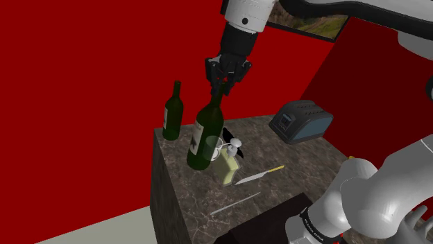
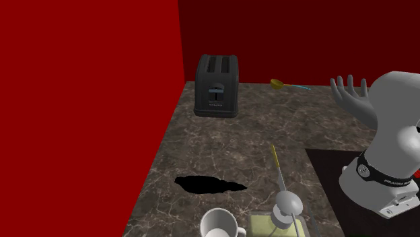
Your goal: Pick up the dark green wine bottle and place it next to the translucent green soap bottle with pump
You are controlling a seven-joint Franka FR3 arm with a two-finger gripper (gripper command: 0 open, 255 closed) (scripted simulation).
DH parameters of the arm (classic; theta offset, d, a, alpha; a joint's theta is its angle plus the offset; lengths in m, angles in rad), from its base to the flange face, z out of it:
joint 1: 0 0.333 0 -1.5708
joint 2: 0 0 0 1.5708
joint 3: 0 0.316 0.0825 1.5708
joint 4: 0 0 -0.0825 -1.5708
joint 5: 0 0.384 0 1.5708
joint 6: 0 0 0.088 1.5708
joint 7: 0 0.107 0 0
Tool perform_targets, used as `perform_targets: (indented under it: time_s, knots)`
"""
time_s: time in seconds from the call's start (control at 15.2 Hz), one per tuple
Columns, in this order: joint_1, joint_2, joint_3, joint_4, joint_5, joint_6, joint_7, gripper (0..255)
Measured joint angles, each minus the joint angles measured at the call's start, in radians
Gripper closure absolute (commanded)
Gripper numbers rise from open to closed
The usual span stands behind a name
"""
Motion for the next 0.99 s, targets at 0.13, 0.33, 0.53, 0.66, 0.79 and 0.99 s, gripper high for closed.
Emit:
perform_targets:
  time_s: [0.13, 0.33, 0.53, 0.66, 0.79, 0.99]
  knots:
    - [0.000, -0.008, 0.000, -0.034, 0.002, 0.026, -0.001, 255]
    - [0.001, -0.013, 0.000, -0.082, 0.003, 0.069, -0.001, 255]
    - [0.002, -0.017, 0.001, -0.127, 0.003, 0.110, 0.000, 255]
    - [0.002, -0.019, 0.002, -0.158, 0.004, 0.138, 0.001, 255]
    - [0.003, -0.020, 0.002, -0.185, 0.005, 0.165, 0.001, 255]
    - [0.004, -0.020, 0.004, -0.224, 0.005, 0.204, 0.003, 255]
